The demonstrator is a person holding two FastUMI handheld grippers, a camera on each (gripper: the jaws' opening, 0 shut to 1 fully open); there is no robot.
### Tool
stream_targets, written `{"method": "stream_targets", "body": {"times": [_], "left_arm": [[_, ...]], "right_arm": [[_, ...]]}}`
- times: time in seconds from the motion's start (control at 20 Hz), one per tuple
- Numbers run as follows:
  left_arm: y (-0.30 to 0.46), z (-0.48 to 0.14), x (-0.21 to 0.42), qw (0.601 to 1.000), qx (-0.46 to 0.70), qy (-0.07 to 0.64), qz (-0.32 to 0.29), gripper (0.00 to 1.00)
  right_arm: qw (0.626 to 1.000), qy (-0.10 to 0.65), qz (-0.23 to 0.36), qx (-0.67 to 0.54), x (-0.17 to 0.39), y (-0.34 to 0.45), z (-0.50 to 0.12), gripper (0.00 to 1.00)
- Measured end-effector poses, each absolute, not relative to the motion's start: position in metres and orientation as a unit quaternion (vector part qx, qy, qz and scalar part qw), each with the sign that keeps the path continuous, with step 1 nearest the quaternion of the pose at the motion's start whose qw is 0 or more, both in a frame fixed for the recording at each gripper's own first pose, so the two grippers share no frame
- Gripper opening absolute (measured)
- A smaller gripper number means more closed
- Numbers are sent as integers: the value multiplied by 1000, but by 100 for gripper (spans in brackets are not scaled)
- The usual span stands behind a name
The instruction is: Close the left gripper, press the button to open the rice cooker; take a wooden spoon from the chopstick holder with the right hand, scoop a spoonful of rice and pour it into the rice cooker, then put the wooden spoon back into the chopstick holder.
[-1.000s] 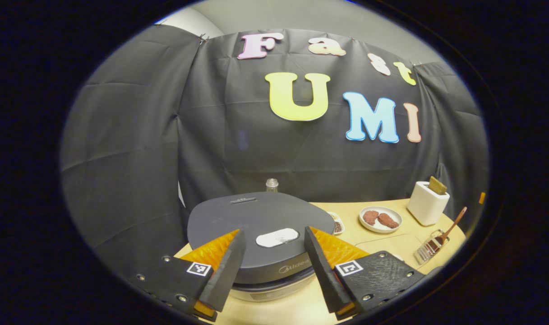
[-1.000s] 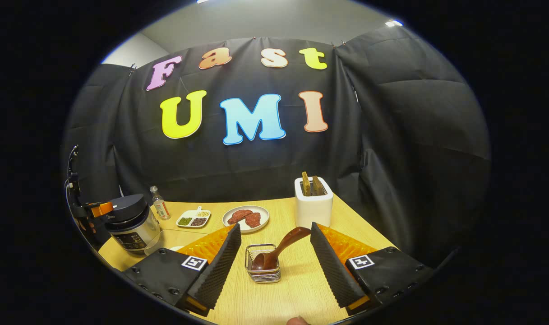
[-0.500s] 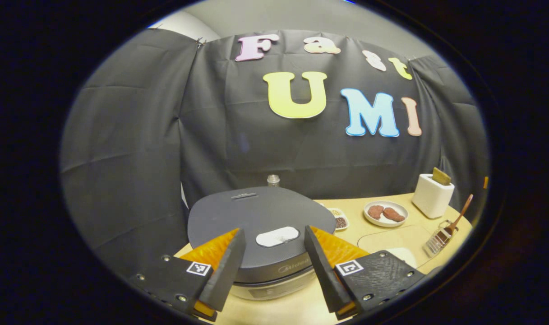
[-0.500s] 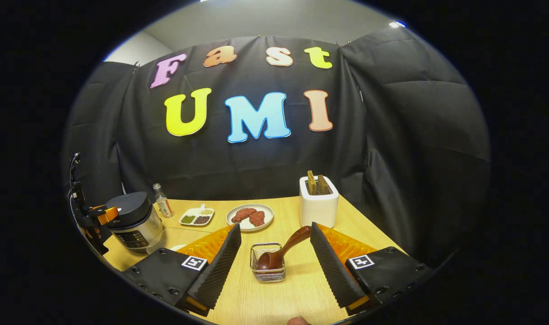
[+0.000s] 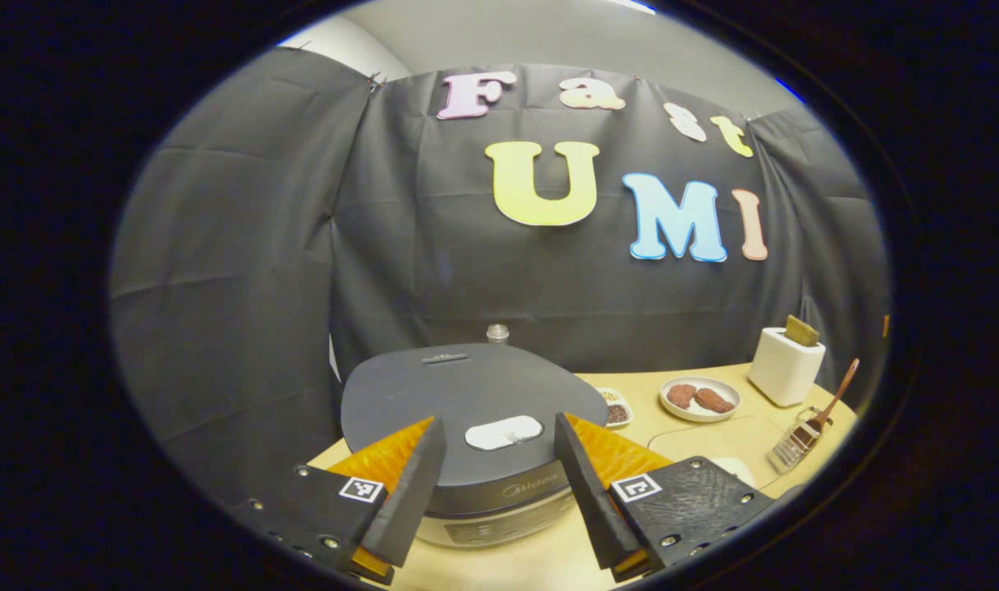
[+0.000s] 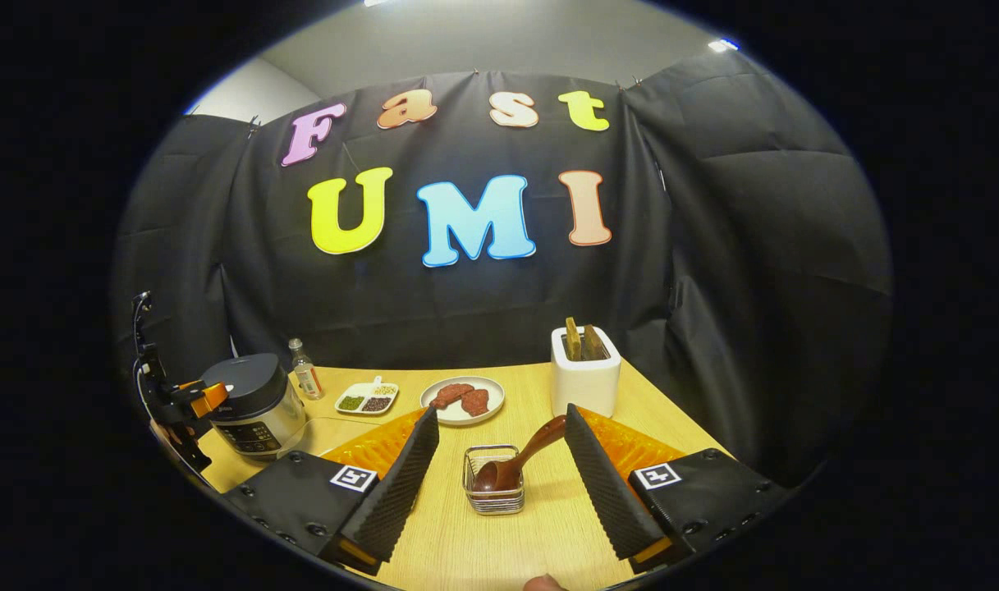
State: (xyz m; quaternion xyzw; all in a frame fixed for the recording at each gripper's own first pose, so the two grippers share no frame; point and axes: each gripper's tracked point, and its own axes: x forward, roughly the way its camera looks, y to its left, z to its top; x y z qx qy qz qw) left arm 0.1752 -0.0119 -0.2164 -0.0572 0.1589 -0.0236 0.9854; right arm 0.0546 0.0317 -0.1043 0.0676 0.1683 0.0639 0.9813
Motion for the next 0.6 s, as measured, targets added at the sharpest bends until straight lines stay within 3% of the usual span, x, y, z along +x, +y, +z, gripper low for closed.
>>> {"method": "stream_targets", "body": {"times": [0.6], "left_arm": [[-69, -25, 50, 997, -35, 47, -52, 82]], "right_arm": [[984, 104, 114, 91, 15, 6, -46, 98]]}}
